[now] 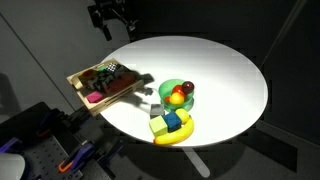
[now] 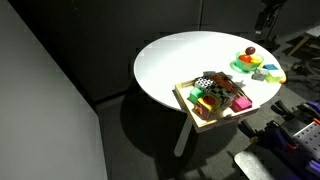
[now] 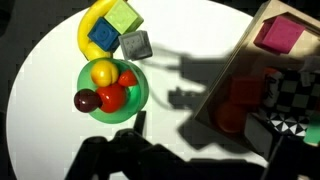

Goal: Remove the brown fruit from the green bowl

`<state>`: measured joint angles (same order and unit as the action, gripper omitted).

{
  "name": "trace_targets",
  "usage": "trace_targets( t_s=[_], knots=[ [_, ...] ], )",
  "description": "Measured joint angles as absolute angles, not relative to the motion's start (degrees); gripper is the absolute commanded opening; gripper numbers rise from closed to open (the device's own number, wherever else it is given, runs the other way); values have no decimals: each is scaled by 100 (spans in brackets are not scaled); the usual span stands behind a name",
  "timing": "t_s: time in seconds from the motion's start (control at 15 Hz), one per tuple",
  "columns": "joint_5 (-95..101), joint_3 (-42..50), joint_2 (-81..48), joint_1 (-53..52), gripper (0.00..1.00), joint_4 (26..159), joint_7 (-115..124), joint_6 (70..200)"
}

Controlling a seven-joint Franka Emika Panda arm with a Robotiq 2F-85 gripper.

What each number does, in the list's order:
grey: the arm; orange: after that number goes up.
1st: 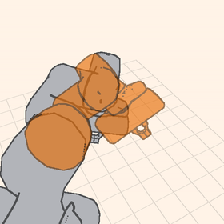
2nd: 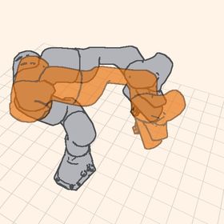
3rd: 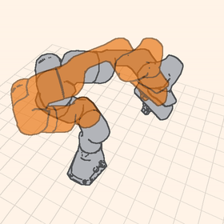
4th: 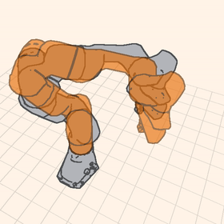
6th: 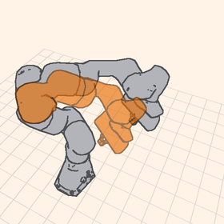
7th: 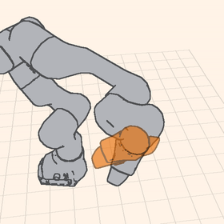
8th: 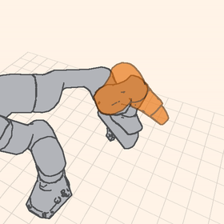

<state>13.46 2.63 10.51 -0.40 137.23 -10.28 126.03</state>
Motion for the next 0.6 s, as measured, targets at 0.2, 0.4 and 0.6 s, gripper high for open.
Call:
trace_targets(
  t_s=[0.2,0.4,0.6],
  knots=[
    [1043,388,772,6,100,13823,-1214,13328],
    [288,527,483,27,100,13848,-1697,13834],
    [-528,600,251,50,100,13848,-2284,14103]
  ],
)
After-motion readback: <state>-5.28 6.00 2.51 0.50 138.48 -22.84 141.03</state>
